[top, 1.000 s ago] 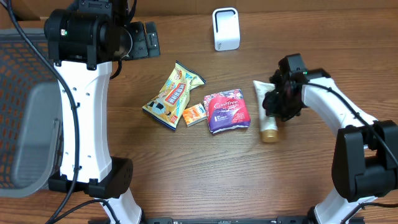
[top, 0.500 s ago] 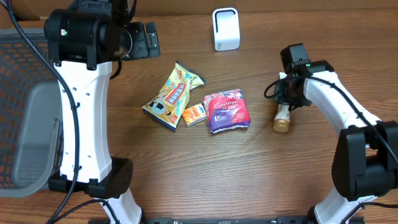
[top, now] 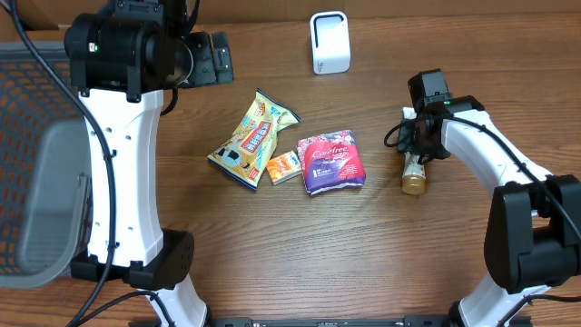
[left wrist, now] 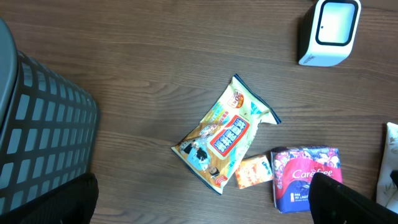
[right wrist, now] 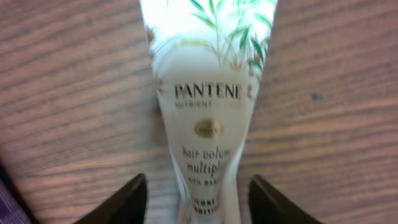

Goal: Scan the item barcode

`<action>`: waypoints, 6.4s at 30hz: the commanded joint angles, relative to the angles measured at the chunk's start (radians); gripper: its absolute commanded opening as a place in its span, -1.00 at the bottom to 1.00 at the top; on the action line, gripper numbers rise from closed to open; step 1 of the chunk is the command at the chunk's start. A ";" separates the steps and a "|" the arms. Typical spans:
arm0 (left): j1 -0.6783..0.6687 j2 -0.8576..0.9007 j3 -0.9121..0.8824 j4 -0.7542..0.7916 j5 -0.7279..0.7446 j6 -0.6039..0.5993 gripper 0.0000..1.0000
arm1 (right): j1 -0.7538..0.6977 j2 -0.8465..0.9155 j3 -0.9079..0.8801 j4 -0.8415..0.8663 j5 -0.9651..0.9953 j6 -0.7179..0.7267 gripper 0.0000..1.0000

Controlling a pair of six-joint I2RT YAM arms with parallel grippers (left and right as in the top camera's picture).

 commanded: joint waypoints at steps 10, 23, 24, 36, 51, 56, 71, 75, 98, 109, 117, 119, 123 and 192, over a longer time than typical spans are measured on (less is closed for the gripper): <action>0.003 -0.011 -0.005 0.001 0.002 0.009 0.99 | -0.003 0.000 -0.102 0.160 -0.005 0.009 0.17; 0.003 -0.011 -0.005 0.001 0.002 0.009 1.00 | -0.003 0.000 -0.089 0.160 0.019 0.008 -0.93; 0.003 -0.011 -0.005 0.001 0.002 0.009 1.00 | -0.003 0.000 -0.076 0.152 0.021 0.008 -0.92; 0.003 -0.011 -0.005 0.001 0.002 0.009 1.00 | -0.093 -0.002 0.234 -0.061 -0.613 -0.140 -0.93; 0.003 -0.011 -0.005 0.001 0.002 0.009 1.00 | -0.283 -0.002 0.235 -0.047 -1.644 -0.123 -0.93; 0.003 -0.011 -0.005 0.001 0.002 0.009 0.99 | -0.282 -0.002 0.235 -0.042 -1.705 -0.074 -0.93; 0.003 -0.011 -0.005 0.001 0.002 0.009 1.00 | -0.282 -0.002 0.235 -0.027 -1.705 -0.044 -0.93; 0.003 -0.011 -0.005 0.001 0.002 0.009 1.00 | -0.282 -0.002 0.235 -0.028 -1.705 -0.044 -0.93; 0.003 -0.011 -0.005 0.001 0.002 0.009 0.99 | -0.103 -0.002 0.236 0.194 -0.781 0.159 -0.93; 0.003 -0.011 -0.005 0.001 0.002 0.009 1.00 | 0.185 0.013 0.235 0.634 0.070 0.158 -0.93; 0.003 -0.011 -0.005 0.001 0.002 0.009 1.00 | 0.234 0.153 0.235 1.005 0.127 0.227 -0.93; 0.003 -0.011 -0.005 0.001 0.002 0.009 1.00 | 0.229 0.195 0.235 1.074 0.149 0.264 -0.93; 0.003 -0.011 -0.005 0.001 0.002 0.009 1.00 | 0.227 0.267 0.236 1.195 0.157 0.297 -0.93; 0.003 -0.011 -0.005 0.001 0.002 0.009 0.99 | -0.326 0.069 0.240 0.793 0.126 0.266 -0.93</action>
